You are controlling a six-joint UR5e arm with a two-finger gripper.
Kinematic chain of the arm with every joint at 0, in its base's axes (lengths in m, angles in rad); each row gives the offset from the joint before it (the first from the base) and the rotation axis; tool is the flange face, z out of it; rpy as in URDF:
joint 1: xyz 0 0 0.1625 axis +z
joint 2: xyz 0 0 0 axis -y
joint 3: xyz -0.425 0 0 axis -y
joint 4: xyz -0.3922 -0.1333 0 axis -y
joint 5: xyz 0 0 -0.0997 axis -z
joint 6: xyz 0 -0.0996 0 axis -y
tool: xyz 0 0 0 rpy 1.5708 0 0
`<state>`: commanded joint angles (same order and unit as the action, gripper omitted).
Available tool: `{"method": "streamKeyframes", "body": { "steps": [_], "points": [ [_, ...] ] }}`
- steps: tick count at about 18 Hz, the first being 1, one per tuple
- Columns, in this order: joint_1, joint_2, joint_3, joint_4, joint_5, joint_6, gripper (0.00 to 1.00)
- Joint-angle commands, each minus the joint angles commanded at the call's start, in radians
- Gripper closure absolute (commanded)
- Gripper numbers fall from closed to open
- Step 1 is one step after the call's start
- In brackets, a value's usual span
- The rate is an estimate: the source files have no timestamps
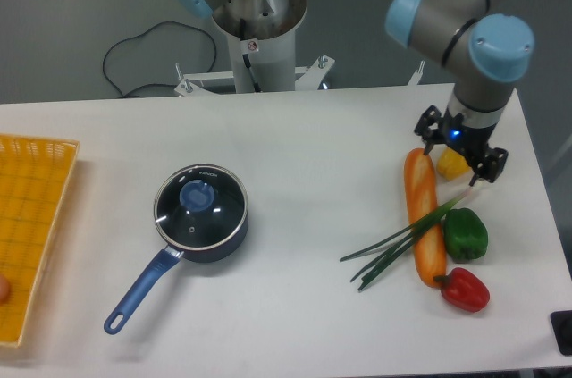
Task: Open the lid
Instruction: 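Move the open gripper across the table toward the blue saucepan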
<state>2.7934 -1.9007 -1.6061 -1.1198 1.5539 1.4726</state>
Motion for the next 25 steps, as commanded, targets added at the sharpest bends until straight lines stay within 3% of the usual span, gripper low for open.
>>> {"method": "streamKeyframes", "body": {
  "steps": [10, 25],
  "points": [
    [-0.051, 0.077, -0.078, -0.003, 0.008, -0.014, 0.0],
    [-0.173, 0.112, -0.138, -0.003, 0.064, -0.186, 0.0]
  ]
}}
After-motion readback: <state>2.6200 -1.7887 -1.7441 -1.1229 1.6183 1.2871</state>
